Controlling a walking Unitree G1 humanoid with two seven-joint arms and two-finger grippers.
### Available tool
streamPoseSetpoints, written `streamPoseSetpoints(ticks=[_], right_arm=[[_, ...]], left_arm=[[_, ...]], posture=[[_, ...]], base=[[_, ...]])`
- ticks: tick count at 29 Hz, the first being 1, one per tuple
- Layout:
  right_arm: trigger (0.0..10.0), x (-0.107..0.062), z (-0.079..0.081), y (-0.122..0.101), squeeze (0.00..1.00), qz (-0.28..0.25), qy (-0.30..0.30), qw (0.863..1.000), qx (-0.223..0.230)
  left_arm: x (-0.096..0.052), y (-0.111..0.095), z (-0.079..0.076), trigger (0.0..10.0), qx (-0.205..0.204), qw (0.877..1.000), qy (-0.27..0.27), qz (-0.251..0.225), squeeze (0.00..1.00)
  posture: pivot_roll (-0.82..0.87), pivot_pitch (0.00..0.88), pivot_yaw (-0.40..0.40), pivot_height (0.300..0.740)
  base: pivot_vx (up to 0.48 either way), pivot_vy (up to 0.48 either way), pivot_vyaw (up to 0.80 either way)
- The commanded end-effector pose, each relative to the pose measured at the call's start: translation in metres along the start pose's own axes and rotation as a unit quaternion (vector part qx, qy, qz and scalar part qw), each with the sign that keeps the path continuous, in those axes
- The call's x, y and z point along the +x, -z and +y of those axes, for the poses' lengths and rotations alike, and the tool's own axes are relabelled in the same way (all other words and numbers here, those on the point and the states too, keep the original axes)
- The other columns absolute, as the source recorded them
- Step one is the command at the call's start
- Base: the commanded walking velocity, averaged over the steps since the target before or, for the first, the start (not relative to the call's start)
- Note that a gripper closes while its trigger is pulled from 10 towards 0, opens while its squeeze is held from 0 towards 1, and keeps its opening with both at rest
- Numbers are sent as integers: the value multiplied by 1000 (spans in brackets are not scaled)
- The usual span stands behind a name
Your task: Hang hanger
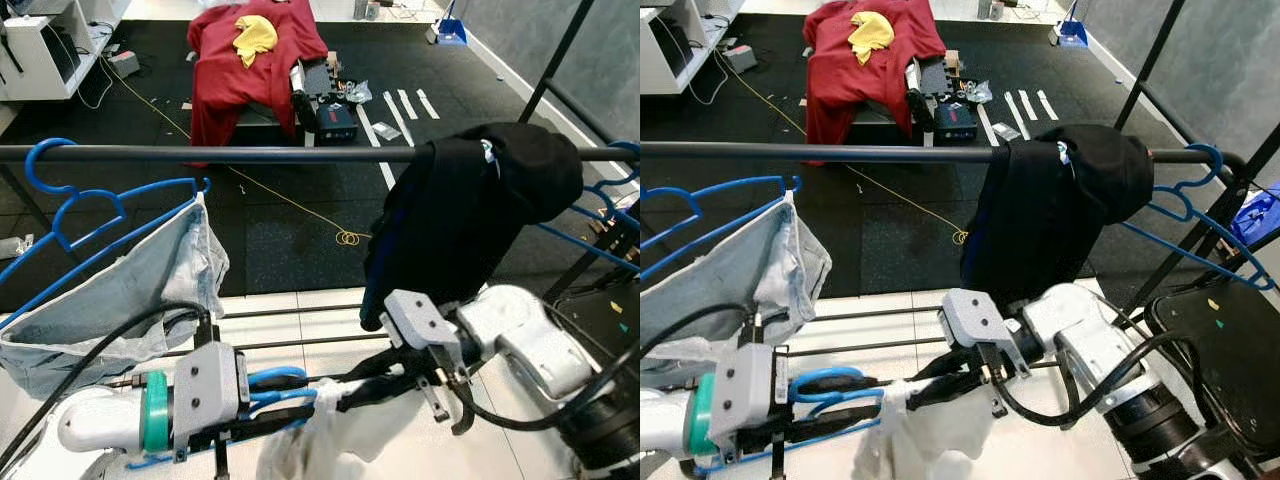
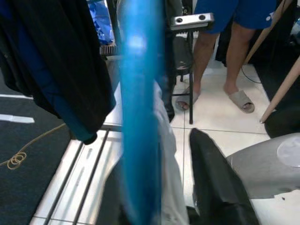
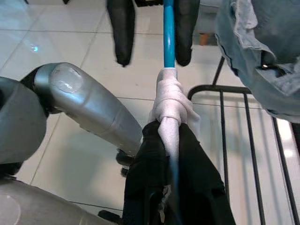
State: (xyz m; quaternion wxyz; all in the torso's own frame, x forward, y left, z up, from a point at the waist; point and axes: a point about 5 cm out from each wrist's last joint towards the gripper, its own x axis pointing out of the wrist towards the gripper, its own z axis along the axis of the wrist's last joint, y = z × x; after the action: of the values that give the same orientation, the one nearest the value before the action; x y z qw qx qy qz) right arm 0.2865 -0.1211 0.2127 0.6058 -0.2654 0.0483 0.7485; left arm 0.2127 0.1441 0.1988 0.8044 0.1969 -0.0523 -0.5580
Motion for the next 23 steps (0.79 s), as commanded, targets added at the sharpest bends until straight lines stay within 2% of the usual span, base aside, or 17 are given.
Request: streamPoseSetpoints(ticks=[1, 3, 4, 5, 6, 8, 10, 11, 13, 14, 16, 17, 18, 19, 20, 22, 23], right_arm=[[10000, -5, 2, 0, 0, 1, 18, 1000, -8], [10000, -10, 1, 0, 0, 3, 42, 999, -11], [10000, -15, 0, 0, 0, 6, 66, 998, -16], [10000, -15, 0, 0, 0, 6, 66, 998, -16], [10000, -20, -2, 0, 0, 8, 92, 996, -18], [10000, -31, -3, 1, 0, 12, 150, 988, -26], [10000, -31, -3, 1, 0, 12, 150, 988, -26], [10000, -36, -2, 1, 0, 14, 174, 984, -29], [10000, -42, 0, -2, 0, 2, 228, 973, -38], [10000, -43, 0, -4, 0, -5, 245, 968, -42], [10000, -43, 0, -4, 0, -5, 245, 968, -42], [10000, -44, -1, -8, 0, -16, 270, 962, -49], [10000, -44, -1, -8, 0, -16, 270, 962, -49], [10000, -45, -2, -12, 0, -32, 308, 949, -60], [10000, -45, -2, -12, 0, -32, 308, 949, -60], [10000, -46, -5, -18, 0, -65, 372, 924, -63], [10000, -48, -6, -20, 0, -73, 402, 910, -72]], left_arm=[[-1, -2, -1, 10000, -16, 1000, -1, -8, 1000], [-2, -4, 4, 10000, -30, 999, -21, -15, 1000], [-3, -6, 8, 10000, -46, 998, -42, -21, 592], [-3, -6, 8, 10000, -46, 998, -42, -21, 592], [-4, -6, 13, 10000, -64, 995, -71, -29, 0], [-9, -2, 25, 10000, -109, 980, -161, -42, 0], [-9, -2, 25, 10000, -109, 980, -161, -42, 0], [-11, 3, 30, 10000, -123, 970, -207, -41, 0], [-13, 17, 39, 10000, -158, 938, -308, -31, 0], [-13, 22, 41, 10000, -168, 925, -341, -27, 0], [-13, 22, 41, 10000, -168, 925, -341, -27, 0], [-13, 28, 43, 10000, -184, 909, -374, -22, 0], [-13, 28, 43, 10000, -184, 909, -374, -22, 0], [-14, 36, 44, 10000, -203, 887, -414, -11, 0], [-14, 36, 44, 10000, -203, 887, -414, -11, 0], [-14, 48, 44, 10000, -235, 856, -461, 12, 0], [-14, 53, 44, 10000, -245, 848, -469, 31, 0]], posture=[[-119, 190, 27, 740], [-126, 192, 30, 740], [-128, 193, 32, 740], [-128, 193, 32, 740], [-131, 194, 36, 740], [-133, 196, 37, 740], [-133, 196, 37, 740], [-134, 196, 37, 740], [-138, 196, 36, 740], [-138, 196, 36, 740], [-138, 196, 36, 740], [-143, 194, 37, 740], [-143, 194, 37, 740], [-148, 192, 40, 740], [-148, 192, 40, 740], [-151, 191, 44, 740], [-153, 190, 46, 740]], base=[[0, 0, 0], [0, 0, 0], [0, 0, 0], [0, 0, 0], [0, 0, 0], [0, 0, 0], [0, 0, 0], [0, 0, 0], [0, 0, 0], [0, 0, 0], [0, 0, 0], [0, 0, 0], [0, 0, 0], [0, 0, 0], [0, 0, 0], [0, 0, 0], [0, 0, 0]])
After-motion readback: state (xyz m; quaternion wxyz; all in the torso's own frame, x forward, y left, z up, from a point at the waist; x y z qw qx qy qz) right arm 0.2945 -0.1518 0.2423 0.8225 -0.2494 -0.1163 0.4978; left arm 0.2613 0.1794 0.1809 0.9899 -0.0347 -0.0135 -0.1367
